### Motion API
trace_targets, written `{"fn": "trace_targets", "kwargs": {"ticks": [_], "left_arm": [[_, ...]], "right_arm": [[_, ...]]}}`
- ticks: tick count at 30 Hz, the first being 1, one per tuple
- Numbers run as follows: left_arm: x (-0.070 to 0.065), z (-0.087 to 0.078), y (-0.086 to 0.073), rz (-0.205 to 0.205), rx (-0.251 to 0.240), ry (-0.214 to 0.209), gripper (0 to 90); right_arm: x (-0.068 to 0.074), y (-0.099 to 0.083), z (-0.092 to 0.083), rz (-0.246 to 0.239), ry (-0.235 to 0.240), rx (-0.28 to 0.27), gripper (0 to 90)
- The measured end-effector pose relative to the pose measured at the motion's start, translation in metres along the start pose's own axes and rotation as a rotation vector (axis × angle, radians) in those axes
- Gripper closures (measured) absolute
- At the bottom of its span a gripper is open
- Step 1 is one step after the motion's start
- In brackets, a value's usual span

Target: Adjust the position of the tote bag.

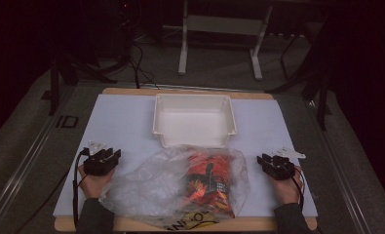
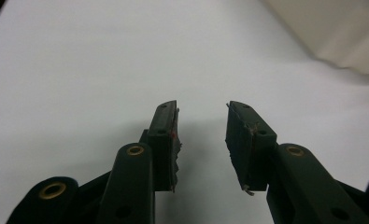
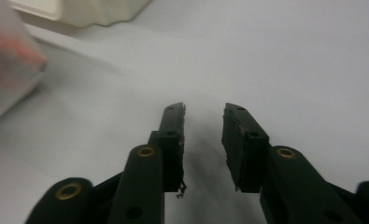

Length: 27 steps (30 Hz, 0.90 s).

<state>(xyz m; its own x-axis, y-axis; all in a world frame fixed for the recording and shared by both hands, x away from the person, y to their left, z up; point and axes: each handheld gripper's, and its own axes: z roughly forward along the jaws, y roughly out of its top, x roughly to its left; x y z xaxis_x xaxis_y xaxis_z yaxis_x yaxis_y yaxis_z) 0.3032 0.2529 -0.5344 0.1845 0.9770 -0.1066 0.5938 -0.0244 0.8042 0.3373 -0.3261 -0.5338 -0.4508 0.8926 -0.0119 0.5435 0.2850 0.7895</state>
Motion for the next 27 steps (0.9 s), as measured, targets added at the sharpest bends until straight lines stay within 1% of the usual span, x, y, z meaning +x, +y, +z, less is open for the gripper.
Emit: {"fn": "trace_targets", "kwargs": {"ticks": [2, 4, 5, 8, 11, 13, 14, 15, 17, 20, 22, 27], "left_arm": [[-0.002, -0.002, 0.0, 0.02, -0.01, -0.02, 64.2], [-0.004, -0.004, 0.0, 0.037, -0.017, -0.047, 65.7], [-0.005, -0.005, 0.0, 0.037, -0.022, -0.059, 65.8], [-0.005, -0.009, 0.001, 0.045, -0.034, -0.084, 68.0], [-0.007, -0.012, 0.002, 0.055, -0.036, -0.105, 68.1], [-0.008, -0.015, 0.002, 0.075, -0.039, -0.126, 68.0], [-0.009, -0.016, 0.002, 0.083, -0.04, -0.13, 68.0], [-0.01, -0.017, 0.002, 0.098, -0.038, -0.136, 68.0], [-0.01, -0.018, 0.002, 0.11, -0.033, -0.141, 67.9], [-0.011, -0.019, 0.002, 0.115, -0.032, -0.15, 67.8], [-0.012, -0.019, 0.002, 0.115, -0.022, -0.167, 67.9], [-0.02, -0.023, 0.006, 0.163, -0.005, -0.198, 67.3]], "right_arm": [[0.0, 0.0, 0.0, 0.009, 0.022, 0.0, 71.3], [0.002, 0.0, -0.001, 0.002, 0.029, 0.005, 72.3], [0.002, 0.0, -0.001, 0.001, 0.033, 0.012, 72.8], [0.004, 0.001, -0.003, -0.008, 0.047, 0.01, 73.1], [0.007, 0.002, -0.007, -0.023, 0.06, 0.012, 73.1], [0.008, 0.004, -0.009, -0.038, 0.071, 0.015, 72.8], [0.01, 0.004, -0.011, -0.047, 0.077, 0.015, 72.6], [0.011, 0.005, -0.011, -0.051, 0.082, 0.015, 72.6], [0.013, 0.006, -0.012, -0.062, 0.088, 0.019, 72.2], [0.015, 0.007, -0.014, -0.074, 0.103, 0.017, 71.9], [0.017, 0.008, -0.015, -0.078, 0.117, 0.018, 71.7], [0.024, 0.014, -0.019, -0.098, 0.149, 0.018, 71.1]]}}
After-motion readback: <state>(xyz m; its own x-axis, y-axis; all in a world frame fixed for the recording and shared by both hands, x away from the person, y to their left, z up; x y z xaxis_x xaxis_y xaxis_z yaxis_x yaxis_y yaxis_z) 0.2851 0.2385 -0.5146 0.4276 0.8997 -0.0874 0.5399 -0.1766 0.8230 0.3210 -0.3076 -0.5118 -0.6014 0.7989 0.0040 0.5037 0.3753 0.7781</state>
